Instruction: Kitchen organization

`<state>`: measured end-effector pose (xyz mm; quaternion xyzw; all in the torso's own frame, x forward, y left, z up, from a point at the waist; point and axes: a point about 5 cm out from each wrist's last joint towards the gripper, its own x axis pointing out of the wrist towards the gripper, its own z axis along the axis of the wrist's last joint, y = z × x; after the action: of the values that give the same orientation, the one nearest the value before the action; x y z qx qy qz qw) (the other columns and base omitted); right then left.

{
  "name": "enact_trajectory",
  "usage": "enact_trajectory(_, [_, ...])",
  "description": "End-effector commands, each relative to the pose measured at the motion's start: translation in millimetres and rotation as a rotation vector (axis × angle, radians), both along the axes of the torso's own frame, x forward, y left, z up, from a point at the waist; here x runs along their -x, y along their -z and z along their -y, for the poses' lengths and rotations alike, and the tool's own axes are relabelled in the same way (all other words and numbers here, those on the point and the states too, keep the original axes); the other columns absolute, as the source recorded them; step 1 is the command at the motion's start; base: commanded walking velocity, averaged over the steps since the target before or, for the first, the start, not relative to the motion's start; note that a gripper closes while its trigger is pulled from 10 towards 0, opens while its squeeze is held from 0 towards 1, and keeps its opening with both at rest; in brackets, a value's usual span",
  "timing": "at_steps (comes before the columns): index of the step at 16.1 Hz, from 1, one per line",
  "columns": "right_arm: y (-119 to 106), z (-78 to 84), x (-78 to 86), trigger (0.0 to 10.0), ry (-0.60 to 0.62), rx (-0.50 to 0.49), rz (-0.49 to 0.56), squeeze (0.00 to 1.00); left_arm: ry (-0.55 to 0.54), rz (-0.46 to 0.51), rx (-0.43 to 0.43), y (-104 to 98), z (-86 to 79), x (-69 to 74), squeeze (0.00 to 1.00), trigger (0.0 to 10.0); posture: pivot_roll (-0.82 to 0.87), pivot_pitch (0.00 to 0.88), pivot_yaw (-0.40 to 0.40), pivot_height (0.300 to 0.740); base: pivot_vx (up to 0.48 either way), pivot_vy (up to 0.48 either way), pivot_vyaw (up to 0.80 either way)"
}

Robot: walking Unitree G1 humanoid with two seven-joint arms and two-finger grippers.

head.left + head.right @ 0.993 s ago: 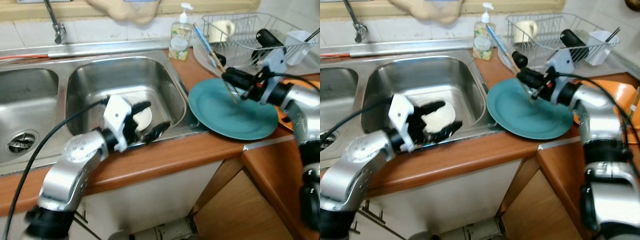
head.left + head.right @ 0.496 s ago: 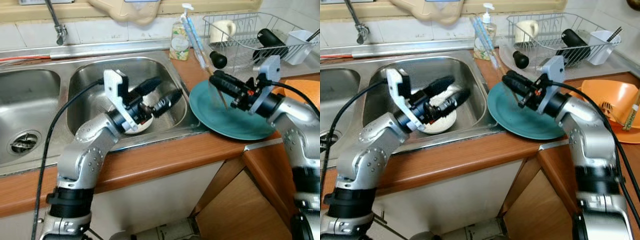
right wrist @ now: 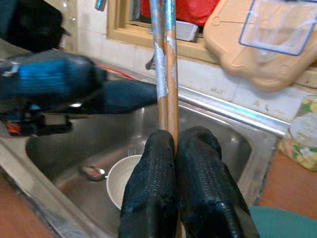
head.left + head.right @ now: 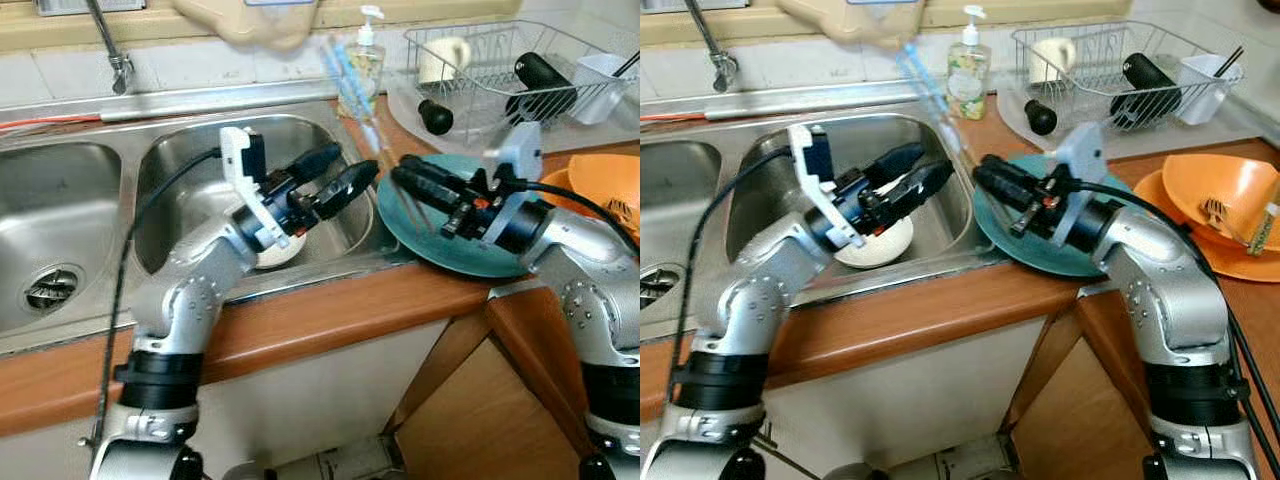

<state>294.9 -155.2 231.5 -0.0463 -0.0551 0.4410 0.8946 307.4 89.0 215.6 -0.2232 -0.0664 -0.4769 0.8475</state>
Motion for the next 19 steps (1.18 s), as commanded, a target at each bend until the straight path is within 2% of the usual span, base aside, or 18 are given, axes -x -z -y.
enact_trajectory(1, [0,-4.8,3.9,0.0,-0.032,0.028,0.000,0.00,0.012,-0.007,0.026,-4,2.5,-5.7,0.00,10.0,-0.09,0.000,0.043,0.740,0.000,0.000,0.00])
enact_trajectory(3, [1,-7.3,5.5,0.0,-0.041,0.037,0.000,0.00,0.011,-0.013,0.030,-4,4.0,-8.4,0.00,10.0,-0.09,0.000,0.043,0.740,0.000,0.000,0.00])
enact_trajectory(5, [0,-12.0,8.7,0.0,-0.053,0.032,0.000,0.00,-0.006,-0.013,-0.004,0,7.4,-12.9,0.00,10.0,-0.09,0.000,0.043,0.740,0.000,0.000,0.00])
enact_trajectory(10, [2,-16.7,11.7,0.0,-0.071,0.060,-0.005,0.00,-0.029,-0.011,0.014,-2,10.7,-17.9,0.00,10.0,-0.09,0.000,0.046,0.740,0.000,0.000,0.00])
enact_trajectory(11, [2,-17.8,11.7,0.0,-0.073,0.066,-0.005,0.00,-0.054,-0.015,0.023,-2,10.2,-21.1,0.00,5.8,-0.10,0.000,0.045,0.740,0.000,0.000,0.00])
enact_trajectory(12, [2,-18.1,11.6,0.0,-0.073,0.066,-0.005,0.00,-0.061,-0.016,0.023,-2,10.0,-21.8,0.00,5.2,-0.10,0.000,0.045,0.740,0.000,0.000,0.00])
enact_trajectory(13, [2,-18.6,11.2,0.0,-0.073,0.065,-0.003,0.00,-0.068,-0.018,0.021,-1,9.8,-22.6,0.00,3.4,-0.10,0.000,0.045,0.740,0.000,0.000,0.00])
enact_trajectory(14, [2,-19.0,10.6,0.0,-0.072,0.065,-0.002,0.00,-0.069,-0.020,0.020,-1,10.1,-23.0,0.00,0.7,-0.10,0.000,0.045,0.740,0.000,0.000,0.00])
enact_trajectory(15, [2,-19.1,10.5,0.0,-0.071,0.065,-0.002,0.00,-0.070,-0.020,0.020,-1,10.2,-23.0,0.00,0.7,-0.10,0.000,0.045,0.740,0.000,0.000,0.00])
enact_trajectory(16, [2,-19.2,9.9,0.0,-0.070,0.065,-0.001,0.00,-0.073,-0.020,0.021,-1,10.8,-23.1,0.00,0.0,-0.10,0.000,0.044,0.740,0.000,0.000,0.00])
enact_trajectory(19, [1,-19.8,8.8,0.0,-0.064,0.069,0.002,0.00,-0.082,-0.022,0.038,-2,11.0,-23.2,0.00,0.0,-0.10,0.000,0.041,0.740,0.000,0.000,0.00])
